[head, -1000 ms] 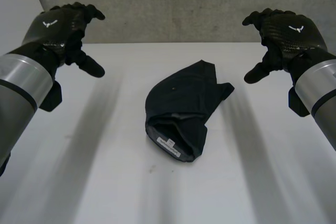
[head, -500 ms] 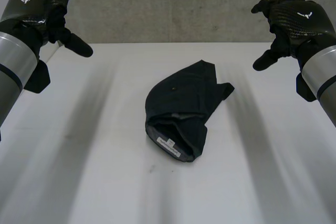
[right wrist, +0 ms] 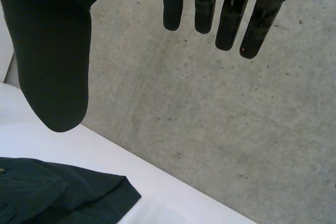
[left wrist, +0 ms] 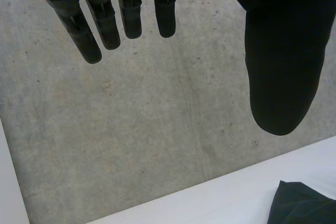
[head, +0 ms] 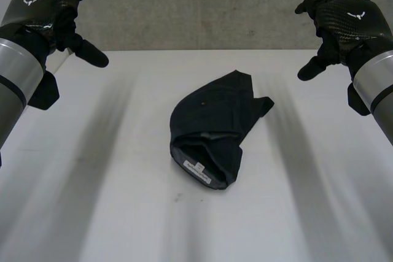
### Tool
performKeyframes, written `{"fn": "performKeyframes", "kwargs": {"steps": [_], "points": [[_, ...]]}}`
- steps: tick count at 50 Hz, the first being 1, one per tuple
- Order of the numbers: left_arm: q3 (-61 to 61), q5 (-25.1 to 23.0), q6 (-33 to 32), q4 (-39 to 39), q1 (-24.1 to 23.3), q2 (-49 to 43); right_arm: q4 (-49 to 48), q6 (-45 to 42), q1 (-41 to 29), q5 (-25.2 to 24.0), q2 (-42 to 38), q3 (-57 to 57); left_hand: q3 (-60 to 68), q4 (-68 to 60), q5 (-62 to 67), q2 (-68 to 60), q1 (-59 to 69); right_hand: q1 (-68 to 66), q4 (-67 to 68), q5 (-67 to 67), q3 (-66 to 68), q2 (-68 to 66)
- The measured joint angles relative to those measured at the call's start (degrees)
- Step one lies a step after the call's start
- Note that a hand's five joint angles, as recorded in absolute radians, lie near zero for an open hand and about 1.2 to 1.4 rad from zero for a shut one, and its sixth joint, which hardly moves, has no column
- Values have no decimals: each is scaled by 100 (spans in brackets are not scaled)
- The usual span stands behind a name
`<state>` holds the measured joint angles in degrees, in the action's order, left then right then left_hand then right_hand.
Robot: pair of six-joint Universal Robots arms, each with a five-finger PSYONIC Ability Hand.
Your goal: Fold the shorts.
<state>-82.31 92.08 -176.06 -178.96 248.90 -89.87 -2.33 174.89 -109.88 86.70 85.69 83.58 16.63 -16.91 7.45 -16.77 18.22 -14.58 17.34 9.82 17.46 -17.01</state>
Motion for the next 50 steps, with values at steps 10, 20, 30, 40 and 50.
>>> {"fn": "performKeyframes", "kwargs": {"steps": [10, 20, 30, 40, 50], "points": [[-11, 1, 19, 0, -9, -5, -11, -28, 7, -9, -18, -11, 0, 0, 0, 0, 0, 0, 0, 0, 0, 0], [-21, 2, 31, 1, -15, -8, -18, -46, 11, -13, -31, -17, 0, 0, 0, 0, 0, 0, 0, 0, 0, 0], [-27, 2, 38, 1, -18, -10, -22, -58, 13, -14, -43, -20, 0, 0, 0, 0, 0, 0, 0, 0, 0, 0], [-31, 2, 45, -1, -21, -12, -29, -68, 15, -13, -56, -22, 0, 0, 0, 0, 0, 0, 0, 0, 0, 0], [-37, 6, 53, -9, -25, -33, -134, -84, 26, -2, -70, 4, -491, 563, -495, 539, -688, 382, -467, -637, -596, 528]]}}
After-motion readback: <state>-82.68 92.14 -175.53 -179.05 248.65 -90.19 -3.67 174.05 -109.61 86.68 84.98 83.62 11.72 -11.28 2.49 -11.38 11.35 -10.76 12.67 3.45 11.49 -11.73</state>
